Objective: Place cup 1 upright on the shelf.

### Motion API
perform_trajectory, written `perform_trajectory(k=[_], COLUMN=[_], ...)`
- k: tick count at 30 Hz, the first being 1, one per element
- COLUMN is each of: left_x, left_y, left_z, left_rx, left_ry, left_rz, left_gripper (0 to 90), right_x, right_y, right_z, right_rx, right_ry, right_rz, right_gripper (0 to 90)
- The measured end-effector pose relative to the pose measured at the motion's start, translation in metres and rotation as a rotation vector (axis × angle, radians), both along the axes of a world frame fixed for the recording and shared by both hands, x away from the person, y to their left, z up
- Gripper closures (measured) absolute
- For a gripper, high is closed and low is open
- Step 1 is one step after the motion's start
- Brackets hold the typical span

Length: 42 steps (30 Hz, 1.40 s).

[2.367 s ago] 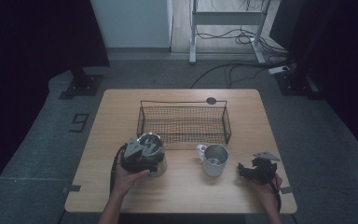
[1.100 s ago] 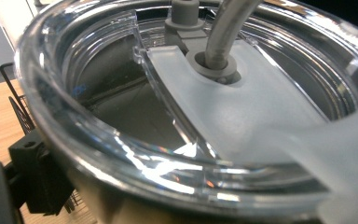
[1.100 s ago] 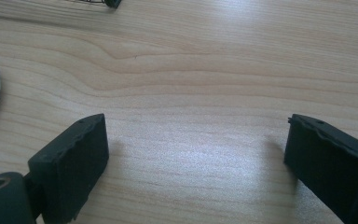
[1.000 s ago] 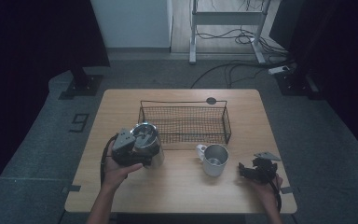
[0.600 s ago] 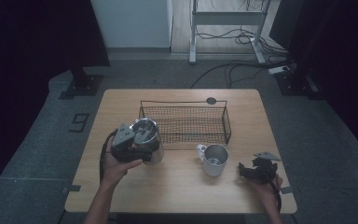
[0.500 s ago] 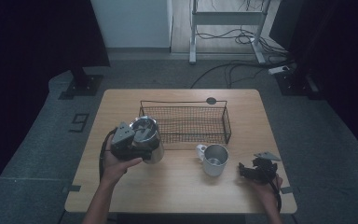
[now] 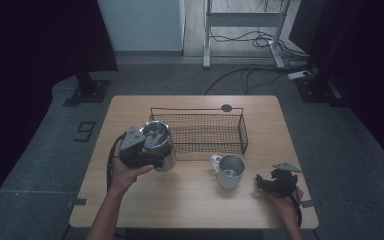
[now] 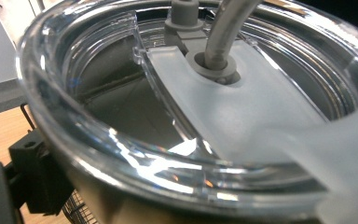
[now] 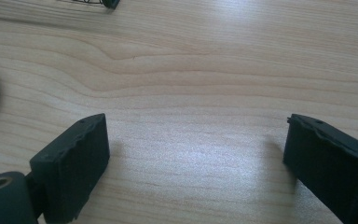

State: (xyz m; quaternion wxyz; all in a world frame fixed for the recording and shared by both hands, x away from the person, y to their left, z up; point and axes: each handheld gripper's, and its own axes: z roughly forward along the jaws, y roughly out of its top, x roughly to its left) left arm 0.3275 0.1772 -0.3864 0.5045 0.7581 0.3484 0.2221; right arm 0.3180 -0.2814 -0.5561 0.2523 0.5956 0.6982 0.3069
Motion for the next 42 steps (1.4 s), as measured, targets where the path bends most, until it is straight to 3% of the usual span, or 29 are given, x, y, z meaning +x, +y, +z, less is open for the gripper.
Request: perform_trajectory(k=[19, 33, 42], left_x=[0.018, 0.031, 0.039], left_y=[0.0, -0.004, -0.002], left_z=[0.016, 0.015, 0.017], left_rx=[-0.025, -0.005, -0.016], left_ry=[-0.003, 0.012, 0.017], left_rz=[-0.002, 0.007, 0.021], left_gripper=[3.6, 3.6, 3.6], right_x=[0.0, 0.0, 0.0], right_y=[0.0, 0.0, 0.0], right_z=[0.0, 0.0, 0.0], right_rx=[-0.001, -0.001, -0.001], right_ry=[0.0, 0.0, 0.001], right_rz=[-0.003, -0.003, -0.002], right_gripper=[6.9, 7.0, 7.1])
